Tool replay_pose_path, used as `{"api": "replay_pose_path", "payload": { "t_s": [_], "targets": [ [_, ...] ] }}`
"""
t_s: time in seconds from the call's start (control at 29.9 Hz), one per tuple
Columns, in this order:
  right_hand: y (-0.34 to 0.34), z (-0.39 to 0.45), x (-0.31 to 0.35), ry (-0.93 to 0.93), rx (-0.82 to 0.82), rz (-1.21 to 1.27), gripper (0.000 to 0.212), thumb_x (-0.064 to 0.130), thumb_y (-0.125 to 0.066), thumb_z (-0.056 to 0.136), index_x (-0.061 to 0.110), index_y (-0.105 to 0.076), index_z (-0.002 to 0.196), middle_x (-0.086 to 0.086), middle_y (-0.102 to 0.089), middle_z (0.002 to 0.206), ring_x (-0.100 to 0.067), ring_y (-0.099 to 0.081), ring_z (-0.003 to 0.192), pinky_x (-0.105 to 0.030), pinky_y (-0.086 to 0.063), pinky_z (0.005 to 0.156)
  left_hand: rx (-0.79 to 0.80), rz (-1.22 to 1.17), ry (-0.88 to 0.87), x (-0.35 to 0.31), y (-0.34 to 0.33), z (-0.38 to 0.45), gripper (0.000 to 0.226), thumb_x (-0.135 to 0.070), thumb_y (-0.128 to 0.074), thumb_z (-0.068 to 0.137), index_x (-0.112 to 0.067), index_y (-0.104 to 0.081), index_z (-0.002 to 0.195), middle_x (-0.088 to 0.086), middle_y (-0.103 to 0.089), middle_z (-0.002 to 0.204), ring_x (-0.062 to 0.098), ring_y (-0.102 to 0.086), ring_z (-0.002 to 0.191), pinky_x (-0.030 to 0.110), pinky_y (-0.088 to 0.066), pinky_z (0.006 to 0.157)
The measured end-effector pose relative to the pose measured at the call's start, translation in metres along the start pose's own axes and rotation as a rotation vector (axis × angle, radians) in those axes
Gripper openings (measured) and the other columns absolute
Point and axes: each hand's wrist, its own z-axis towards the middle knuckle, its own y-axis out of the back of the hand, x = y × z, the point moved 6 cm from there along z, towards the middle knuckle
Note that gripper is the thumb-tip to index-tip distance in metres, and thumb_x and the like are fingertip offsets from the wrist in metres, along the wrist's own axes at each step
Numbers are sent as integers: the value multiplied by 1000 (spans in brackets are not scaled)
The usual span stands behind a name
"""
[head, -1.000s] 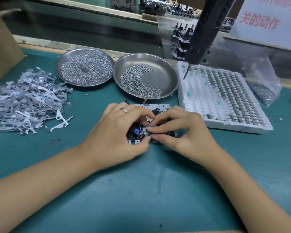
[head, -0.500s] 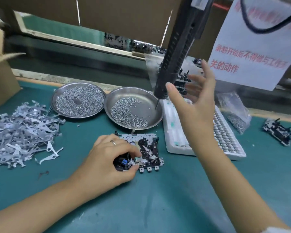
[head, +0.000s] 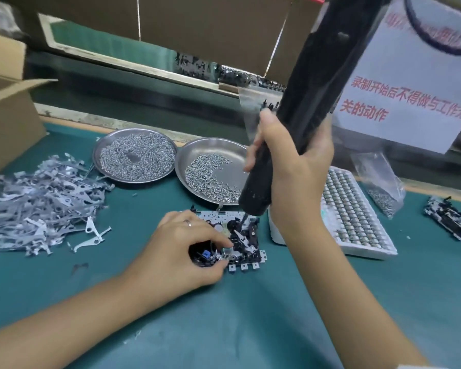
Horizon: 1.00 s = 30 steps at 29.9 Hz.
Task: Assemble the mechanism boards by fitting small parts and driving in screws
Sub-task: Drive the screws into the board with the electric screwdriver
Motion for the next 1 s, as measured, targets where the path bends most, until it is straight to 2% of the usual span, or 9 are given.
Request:
{"api": "replay_pose_path", "payload": {
  "t_s": [0.17, 0.23, 0.47, 0.77, 1.0],
  "targets": [
    [-3, -27, -4, -32, 20, 204, 17, 12, -60, 82, 17, -46, 91, 0, -49, 56, -20, -44, 37, -23, -38, 45, -5, 14, 3, -1, 0, -1, 20, -28, -75, 59, -29, -74, 79, -13, -69, 74, 4, -50, 80, 23, -34, 88],
    [-4, -32, -7, -40, 8, 197, 18, 9, -59, 83, 14, -43, 87, 1, -49, 53, -20, -44, 36, -23, -37, 44, -10, 18, -8, -2, 1, -1, 20, -28, -76, 59, -31, -72, 78, -15, -67, 73, 5, -50, 80, 23, -35, 86],
    [-8, -38, -12, -18, 11, 181, 18, 3, -56, 85, 10, -39, 86, 0, -47, 52, -21, -43, 37, -27, -38, 43, 0, 49, -5, -2, 0, -1, 19, -31, -74, 62, -19, -75, 77, -18, -65, 74, 5, -49, 79, 29, -38, 85],
    [-8, -40, -11, -8, 2, 202, 19, 2, -55, 85, 10, -39, 86, 1, -47, 55, -19, -44, 37, -26, -38, 42, -9, 26, 5, -4, 1, -1, 19, -29, -74, 62, -19, -75, 78, -15, -67, 74, 5, -50, 79, 26, -38, 85],
    [-8, -40, -13, -4, 1, 189, 18, 2, -54, 85, 10, -38, 88, 0, -46, 52, -22, -42, 37, -27, -37, 43, -18, 33, -6, -5, 2, -1, 19, -28, -75, 60, -18, -75, 77, -26, -58, 73, 6, -51, 78, 22, -38, 84]
  ]
}}
